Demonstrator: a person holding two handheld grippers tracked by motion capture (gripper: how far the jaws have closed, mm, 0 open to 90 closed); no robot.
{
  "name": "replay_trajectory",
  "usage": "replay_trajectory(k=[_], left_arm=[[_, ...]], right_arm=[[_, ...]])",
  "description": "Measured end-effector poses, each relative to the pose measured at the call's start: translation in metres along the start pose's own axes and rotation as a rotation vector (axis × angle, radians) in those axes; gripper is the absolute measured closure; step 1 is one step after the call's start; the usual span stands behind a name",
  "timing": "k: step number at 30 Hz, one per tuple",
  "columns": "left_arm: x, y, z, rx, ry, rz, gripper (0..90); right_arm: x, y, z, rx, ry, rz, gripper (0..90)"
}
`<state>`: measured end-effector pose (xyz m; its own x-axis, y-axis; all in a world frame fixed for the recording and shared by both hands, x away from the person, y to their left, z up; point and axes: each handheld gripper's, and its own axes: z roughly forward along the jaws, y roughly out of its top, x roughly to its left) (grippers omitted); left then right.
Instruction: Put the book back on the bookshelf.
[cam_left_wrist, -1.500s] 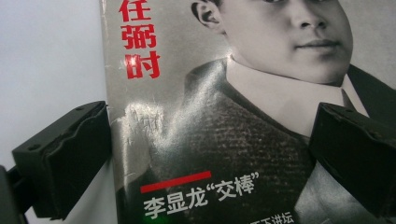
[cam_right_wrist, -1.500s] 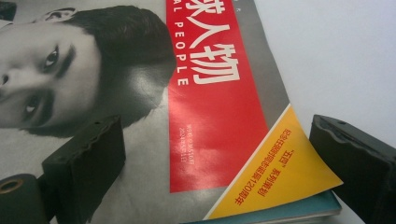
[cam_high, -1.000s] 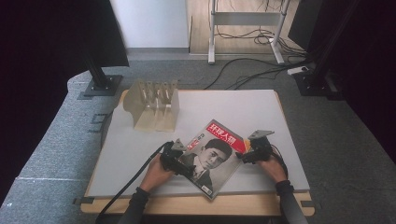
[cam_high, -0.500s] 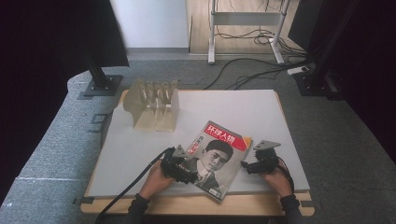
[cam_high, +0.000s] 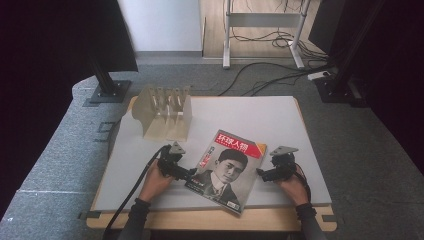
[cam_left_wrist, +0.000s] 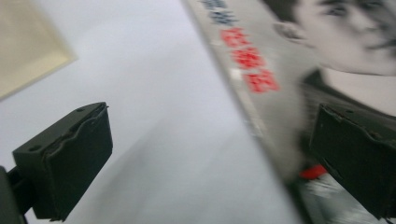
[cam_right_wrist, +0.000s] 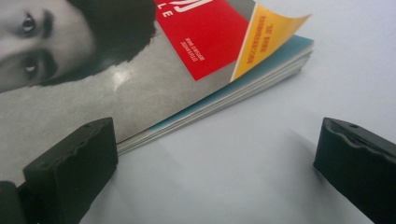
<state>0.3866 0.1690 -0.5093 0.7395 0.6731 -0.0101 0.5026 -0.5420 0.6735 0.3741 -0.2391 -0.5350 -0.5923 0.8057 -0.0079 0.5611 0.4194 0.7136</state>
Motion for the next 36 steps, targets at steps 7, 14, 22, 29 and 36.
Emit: replay_trajectory(k=[7, 14, 22, 29, 36], left_arm=[[0.014, -0.004, 0.016, 0.057, 0.052, -0.006, 0.0], [0.006, -0.005, 0.016, 0.055, 0.056, -0.011, 0.0], [-0.007, -0.011, 0.013, 0.045, 0.032, -0.005, 0.0], [-0.024, -0.015, 0.010, 0.033, 0.027, 0.017, 0.0], [-0.042, -0.016, 0.010, 0.024, -0.002, 0.057, 0.0]], right_arm=[[-0.005, 0.010, 0.008, 0.008, -0.023, 0.003, 0.0], [-0.010, 0.017, 0.015, 0.012, -0.022, 0.005, 0.0], [-0.020, 0.027, 0.026, 0.013, -0.029, 0.042, 0.0], [-0.026, 0.036, 0.035, 0.013, -0.050, 0.053, 0.0], [-0.030, 0.047, 0.044, 0.014, -0.070, 0.071, 2.7]])
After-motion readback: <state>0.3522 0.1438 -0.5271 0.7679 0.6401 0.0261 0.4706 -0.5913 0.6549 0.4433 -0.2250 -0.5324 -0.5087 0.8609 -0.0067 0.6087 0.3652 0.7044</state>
